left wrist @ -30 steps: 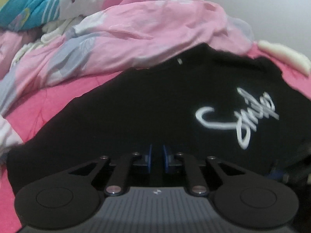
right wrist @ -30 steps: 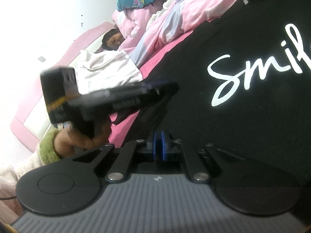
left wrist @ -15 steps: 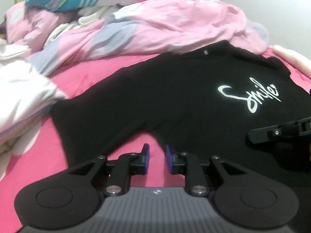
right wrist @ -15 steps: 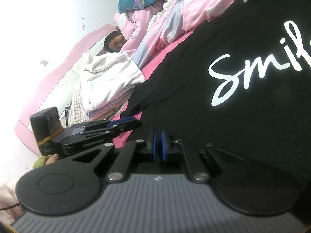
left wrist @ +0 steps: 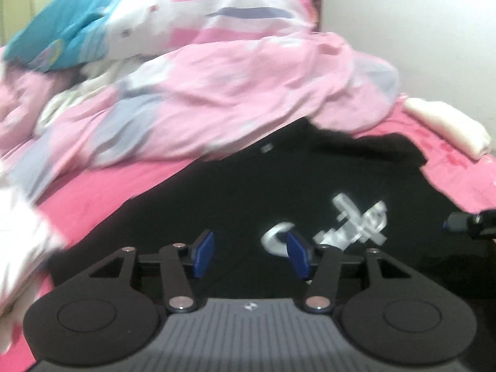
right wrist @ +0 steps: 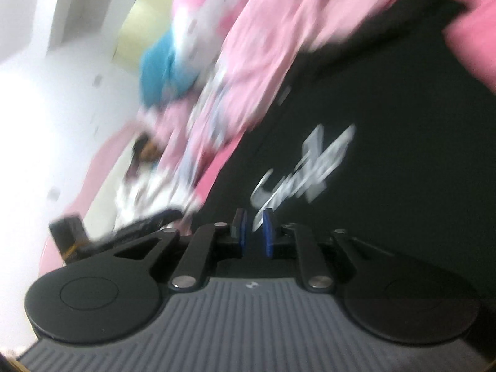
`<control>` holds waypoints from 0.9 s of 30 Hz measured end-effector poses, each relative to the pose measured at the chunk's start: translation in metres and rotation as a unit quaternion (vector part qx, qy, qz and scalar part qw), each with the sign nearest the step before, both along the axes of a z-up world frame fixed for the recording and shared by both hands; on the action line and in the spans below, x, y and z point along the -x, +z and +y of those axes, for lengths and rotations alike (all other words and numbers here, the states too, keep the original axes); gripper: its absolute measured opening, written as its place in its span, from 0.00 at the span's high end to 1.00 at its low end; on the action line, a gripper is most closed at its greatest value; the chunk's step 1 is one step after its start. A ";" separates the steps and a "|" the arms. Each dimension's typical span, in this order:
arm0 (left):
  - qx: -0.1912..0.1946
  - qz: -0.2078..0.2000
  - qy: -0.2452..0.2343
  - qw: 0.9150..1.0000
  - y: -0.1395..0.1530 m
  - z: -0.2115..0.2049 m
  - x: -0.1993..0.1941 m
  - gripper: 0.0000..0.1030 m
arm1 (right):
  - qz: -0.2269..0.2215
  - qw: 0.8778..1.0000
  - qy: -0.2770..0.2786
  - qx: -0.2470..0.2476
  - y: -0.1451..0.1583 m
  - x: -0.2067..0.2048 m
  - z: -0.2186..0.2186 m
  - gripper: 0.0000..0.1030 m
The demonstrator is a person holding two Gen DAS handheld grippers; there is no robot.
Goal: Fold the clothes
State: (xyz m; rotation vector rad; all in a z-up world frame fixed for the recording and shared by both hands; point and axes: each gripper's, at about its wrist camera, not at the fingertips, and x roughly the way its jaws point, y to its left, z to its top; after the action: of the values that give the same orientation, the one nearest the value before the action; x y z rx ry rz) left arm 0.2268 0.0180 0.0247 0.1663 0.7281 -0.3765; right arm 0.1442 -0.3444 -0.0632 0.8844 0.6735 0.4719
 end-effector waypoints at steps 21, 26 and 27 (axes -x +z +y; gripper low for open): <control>0.083 0.057 -0.078 0.992 -0.079 -0.198 -0.109 0.47 | 0.101 0.975 -0.194 -0.045 -0.062 -0.127 -0.160 0.72; 0.141 0.087 -0.037 0.985 -0.100 -0.181 -0.119 0.58 | 0.040 0.987 -0.155 -0.019 -0.047 -0.153 -0.149 0.96; 0.157 0.091 -0.026 0.983 -0.102 -0.174 -0.121 0.59 | 0.006 0.992 -0.129 -0.003 -0.037 -0.155 -0.140 0.97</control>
State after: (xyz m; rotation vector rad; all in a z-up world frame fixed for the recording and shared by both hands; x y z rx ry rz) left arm 0.3475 -0.1558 -0.0776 -0.1497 0.8343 -0.5568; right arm 0.2991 -0.4845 -0.1005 0.9648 0.5596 0.2371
